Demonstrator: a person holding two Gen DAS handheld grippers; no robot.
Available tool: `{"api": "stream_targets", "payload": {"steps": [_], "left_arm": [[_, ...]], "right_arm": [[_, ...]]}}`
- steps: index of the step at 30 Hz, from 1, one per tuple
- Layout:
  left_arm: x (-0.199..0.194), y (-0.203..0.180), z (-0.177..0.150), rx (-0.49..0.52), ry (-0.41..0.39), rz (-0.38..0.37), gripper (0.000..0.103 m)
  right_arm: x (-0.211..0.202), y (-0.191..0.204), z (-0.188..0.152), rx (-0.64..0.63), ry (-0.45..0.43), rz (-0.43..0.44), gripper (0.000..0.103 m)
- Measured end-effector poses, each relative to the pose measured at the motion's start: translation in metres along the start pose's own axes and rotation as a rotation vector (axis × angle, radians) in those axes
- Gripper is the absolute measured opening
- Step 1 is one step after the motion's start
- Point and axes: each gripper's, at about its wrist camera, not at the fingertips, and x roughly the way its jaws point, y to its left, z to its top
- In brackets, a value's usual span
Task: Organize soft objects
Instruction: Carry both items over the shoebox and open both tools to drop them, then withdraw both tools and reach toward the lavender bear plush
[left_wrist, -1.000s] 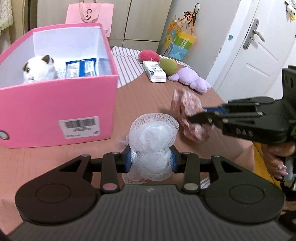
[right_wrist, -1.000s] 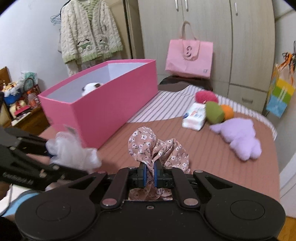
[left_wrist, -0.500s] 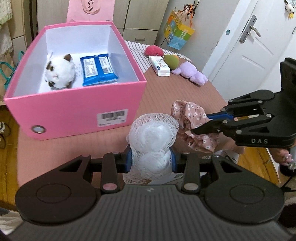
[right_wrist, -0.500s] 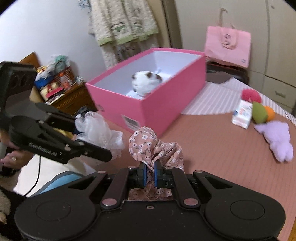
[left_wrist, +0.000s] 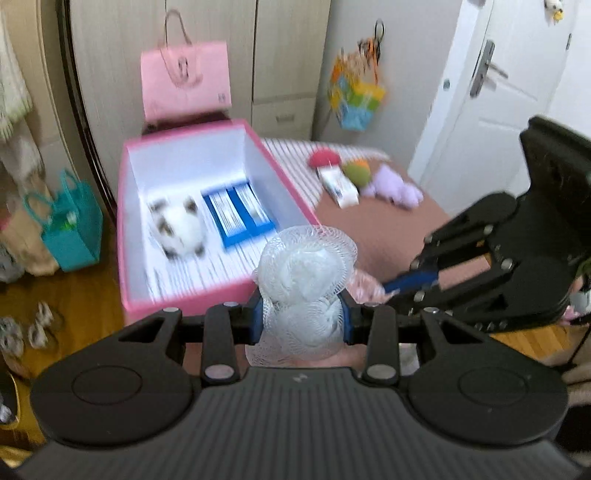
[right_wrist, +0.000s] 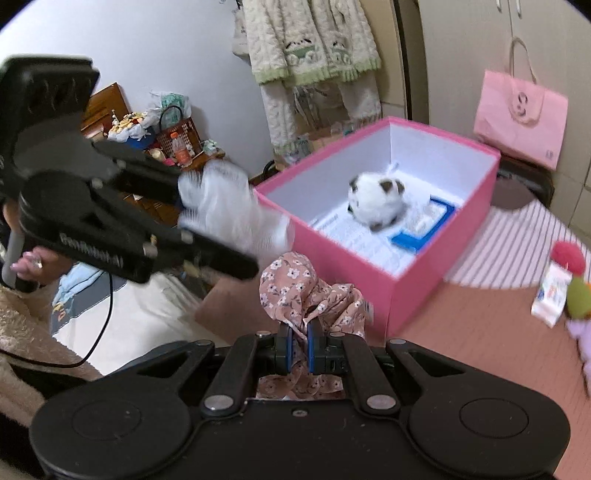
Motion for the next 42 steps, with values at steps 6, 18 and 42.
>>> {"api": "stream_targets", "payload": {"steps": [6, 18, 42], "left_arm": [[0.003, 0.036, 0.022, -0.023, -0.048, -0.016, 0.037], [0.075, 0.087, 0.082, -0.100, -0.120, 0.044, 0.037], [0.130, 0.123, 0.086, -0.201, -0.140, 0.143, 0.071]], "right_arm": [[0.010, -0.012, 0.030, 0.042, -0.027, -0.006, 0.009], [0.042, -0.057, 0.109, 0.050, -0.150, -0.068, 0.009], [0.097, -0.121, 0.124, 0.000, -0.127, -0.167, 0.057]]}}
